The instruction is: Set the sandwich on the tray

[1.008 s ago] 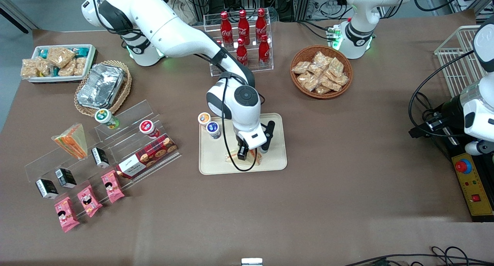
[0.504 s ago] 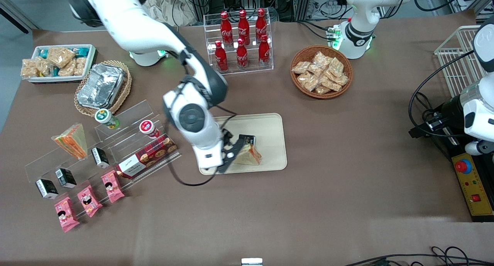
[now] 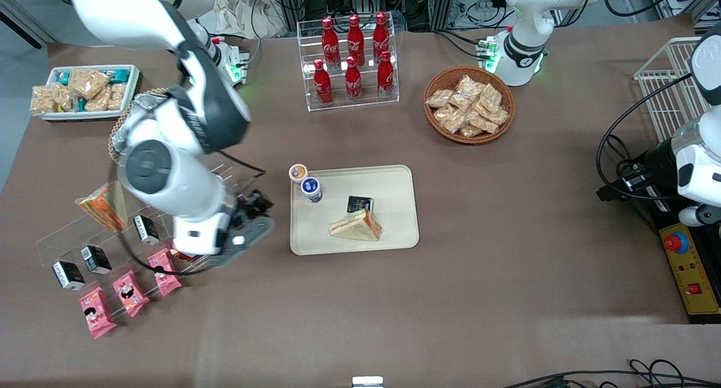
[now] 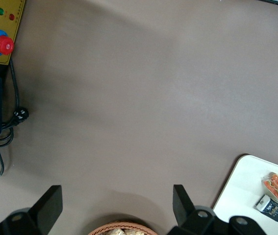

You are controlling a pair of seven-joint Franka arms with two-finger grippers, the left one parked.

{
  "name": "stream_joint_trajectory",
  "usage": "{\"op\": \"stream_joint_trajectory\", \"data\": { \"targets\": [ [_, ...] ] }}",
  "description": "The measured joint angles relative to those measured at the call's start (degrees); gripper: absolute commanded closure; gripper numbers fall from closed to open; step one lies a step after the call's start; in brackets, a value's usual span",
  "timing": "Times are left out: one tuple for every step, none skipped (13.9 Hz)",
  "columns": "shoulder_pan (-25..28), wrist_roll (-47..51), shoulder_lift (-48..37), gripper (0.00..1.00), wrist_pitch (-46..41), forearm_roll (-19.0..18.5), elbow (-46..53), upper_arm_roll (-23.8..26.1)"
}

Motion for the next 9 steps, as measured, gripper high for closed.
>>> {"op": "stream_joint_trajectory", "data": {
  "targets": [
    [-1.97,1.68,-1.76,0.00,-3.10,0.00,0.06,-0.04],
    [-3.96,2.60,-3.56,0.00,-6.02,0.01,0.08,-0.09],
    [-5.98,3.06,-5.23,0.00,-8.50,0.01,0.08,-0.11],
    [-8.07,3.29,-6.65,0.00,-10.35,0.01,0.07,-0.14],
    [-10.21,3.34,-7.70,0.00,-11.69,0.02,0.05,-0.15],
    [-12.35,3.34,-8.49,0.00,-12.50,0.02,0.02,-0.15],
    [-14.22,3.31,-9.15,0.00,-12.82,0.02,0.00,-0.17],
    [-15.64,3.28,-9.77,0.00,-12.86,0.02,0.00,-0.25],
    [-16.38,3.28,-10.44,0.00,-12.89,0.01,0.00,-0.71]
  ]
}}
